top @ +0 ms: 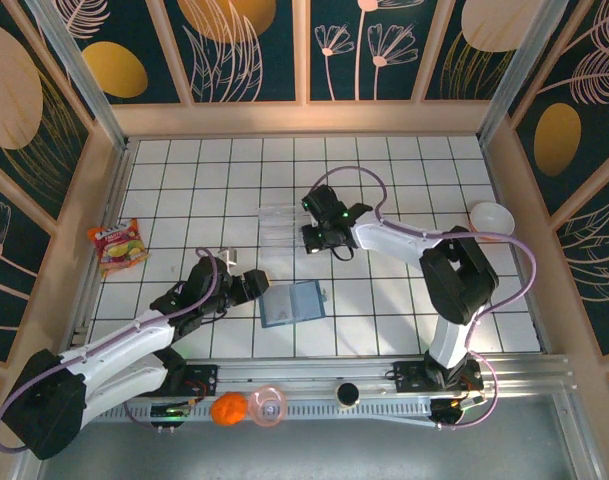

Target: Take the credit cards out of the card holder

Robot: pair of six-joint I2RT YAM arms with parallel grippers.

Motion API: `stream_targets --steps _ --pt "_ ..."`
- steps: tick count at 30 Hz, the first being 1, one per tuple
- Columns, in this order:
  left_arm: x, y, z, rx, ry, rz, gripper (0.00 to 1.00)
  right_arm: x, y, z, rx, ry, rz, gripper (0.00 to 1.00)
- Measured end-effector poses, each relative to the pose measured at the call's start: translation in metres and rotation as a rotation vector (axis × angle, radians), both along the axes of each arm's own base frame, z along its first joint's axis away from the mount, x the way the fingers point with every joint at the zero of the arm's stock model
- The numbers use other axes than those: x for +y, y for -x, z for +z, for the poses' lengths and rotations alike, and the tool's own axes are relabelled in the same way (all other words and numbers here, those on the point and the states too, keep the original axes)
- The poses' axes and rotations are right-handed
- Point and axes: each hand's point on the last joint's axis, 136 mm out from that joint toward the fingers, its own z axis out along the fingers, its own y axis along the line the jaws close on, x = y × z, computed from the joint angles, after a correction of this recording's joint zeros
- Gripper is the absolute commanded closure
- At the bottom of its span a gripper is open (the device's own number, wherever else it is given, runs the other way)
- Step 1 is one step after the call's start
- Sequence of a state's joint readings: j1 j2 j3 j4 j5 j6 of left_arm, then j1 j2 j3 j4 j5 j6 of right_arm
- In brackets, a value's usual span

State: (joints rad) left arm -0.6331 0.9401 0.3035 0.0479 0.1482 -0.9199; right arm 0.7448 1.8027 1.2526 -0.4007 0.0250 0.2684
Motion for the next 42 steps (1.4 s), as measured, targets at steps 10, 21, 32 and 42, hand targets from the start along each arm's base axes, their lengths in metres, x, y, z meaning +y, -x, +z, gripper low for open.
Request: stream_targets --steps 10,21,32,42 --pt "0.000 0.000 -0.002 0.001 -0.007 -0.006 0.28 0.002 -0.016 0.001 -0.028 0.026 -0.026 1.00" --pt "0.004 0.006 -0.011 0.010 -0.016 -0.007 0.26 0.009 0.018 0.050 -0.079 -0.086 0.041 0.70" --pt "0.021 0.009 -0.011 -0.009 -0.026 0.067 0.29 0.067 0.155 -0.016 0.082 -0.037 0.372 0.63" --pt "0.030 0.017 -0.018 0.010 -0.030 0.092 0.30 0.089 0.176 -0.031 0.052 0.019 0.435 0.60"
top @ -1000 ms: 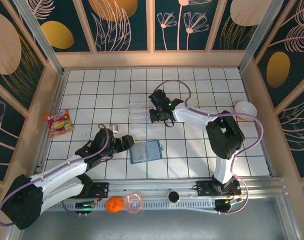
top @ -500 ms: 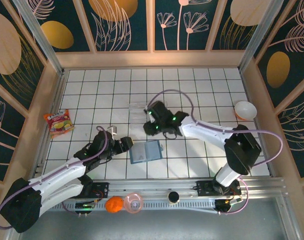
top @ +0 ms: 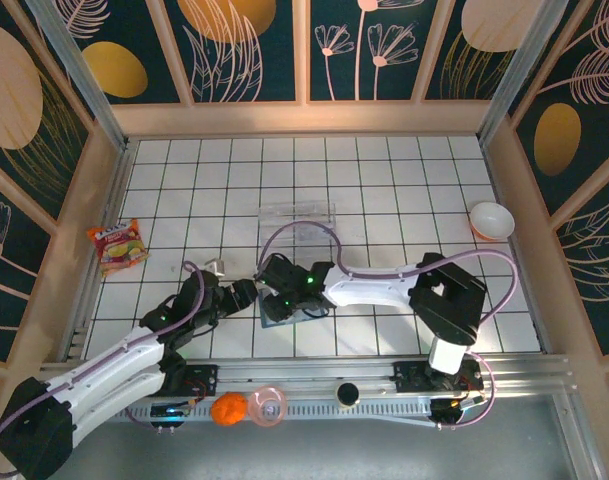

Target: Take the credit cards out of the card holder

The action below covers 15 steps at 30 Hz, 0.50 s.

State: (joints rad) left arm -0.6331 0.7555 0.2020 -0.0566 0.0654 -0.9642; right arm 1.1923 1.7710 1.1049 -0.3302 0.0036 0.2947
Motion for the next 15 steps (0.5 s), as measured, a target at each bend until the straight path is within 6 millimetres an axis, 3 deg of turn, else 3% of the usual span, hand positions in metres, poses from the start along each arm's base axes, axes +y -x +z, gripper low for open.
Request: stream_targets --steps 9,11,15 --pt "0.003 0.001 -0.004 0.013 -0.003 0.012 0.31 0.004 0.001 -0.021 -0.050 0.096 0.006 0.62" --pt "0.003 0.001 -0.004 0.015 -0.004 0.015 0.32 0.004 -0.002 -0.021 -0.068 0.109 -0.001 0.67" --pt "0.002 0.002 -0.005 0.020 -0.003 0.009 0.35 0.002 -0.006 -0.021 -0.085 0.119 -0.017 0.86"
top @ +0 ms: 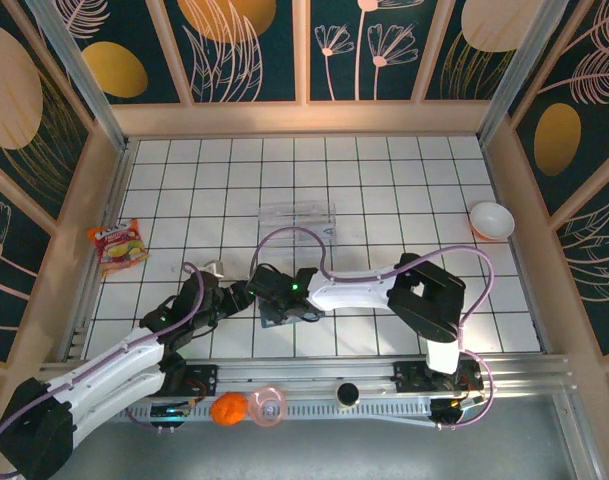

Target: Take the credit cards out of the card holder

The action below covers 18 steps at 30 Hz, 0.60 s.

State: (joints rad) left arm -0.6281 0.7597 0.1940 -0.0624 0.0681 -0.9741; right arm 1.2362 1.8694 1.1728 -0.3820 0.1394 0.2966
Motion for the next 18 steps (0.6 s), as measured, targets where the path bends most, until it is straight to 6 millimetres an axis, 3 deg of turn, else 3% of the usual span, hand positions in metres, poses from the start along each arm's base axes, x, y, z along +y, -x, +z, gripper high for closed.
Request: stream_targets --steps 4,11,18 --pt "-0.003 0.001 -0.005 0.020 -0.003 -0.014 0.44 -0.001 -0.002 0.000 0.004 -0.007 -0.018 1.00" --pt "-0.014 0.004 -0.011 0.051 0.019 -0.070 0.69 -0.012 -0.016 0.002 0.023 -0.081 -0.094 1.00" --pt "-0.028 0.004 -0.014 0.062 0.049 -0.123 0.87 -0.020 -0.024 0.007 0.059 -0.159 -0.150 1.00"
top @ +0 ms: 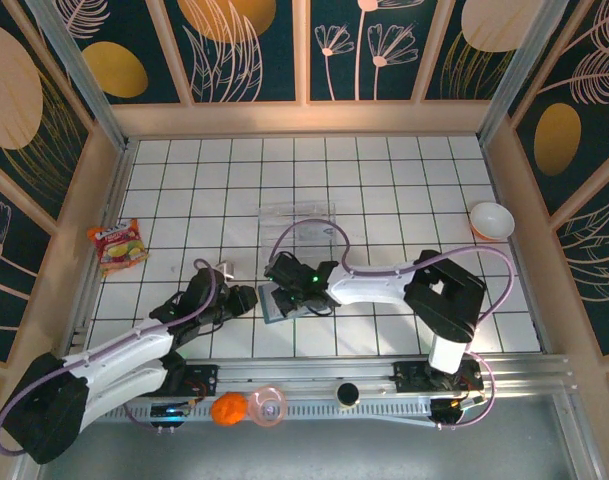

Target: Take the credit cards out of the card holder

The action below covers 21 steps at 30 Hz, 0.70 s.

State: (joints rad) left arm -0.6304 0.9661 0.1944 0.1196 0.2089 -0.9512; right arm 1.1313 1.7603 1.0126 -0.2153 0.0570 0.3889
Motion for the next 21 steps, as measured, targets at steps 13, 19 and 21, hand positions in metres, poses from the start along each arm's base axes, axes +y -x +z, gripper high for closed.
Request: stream_targets --steps 13,19,21 --pt "-0.039 -0.003 -0.003 -0.006 -0.007 -0.125 1.00 0.004 0.004 0.000 0.030 -0.052 -0.018 1.00" --pt "-0.037 -0.002 -0.014 0.018 -0.040 -0.110 1.00 0.000 0.006 0.000 0.038 -0.055 -0.036 1.00" --pt "-0.037 -0.003 -0.015 0.019 -0.042 -0.106 1.00 -0.003 0.007 0.000 0.039 -0.055 -0.044 1.00"
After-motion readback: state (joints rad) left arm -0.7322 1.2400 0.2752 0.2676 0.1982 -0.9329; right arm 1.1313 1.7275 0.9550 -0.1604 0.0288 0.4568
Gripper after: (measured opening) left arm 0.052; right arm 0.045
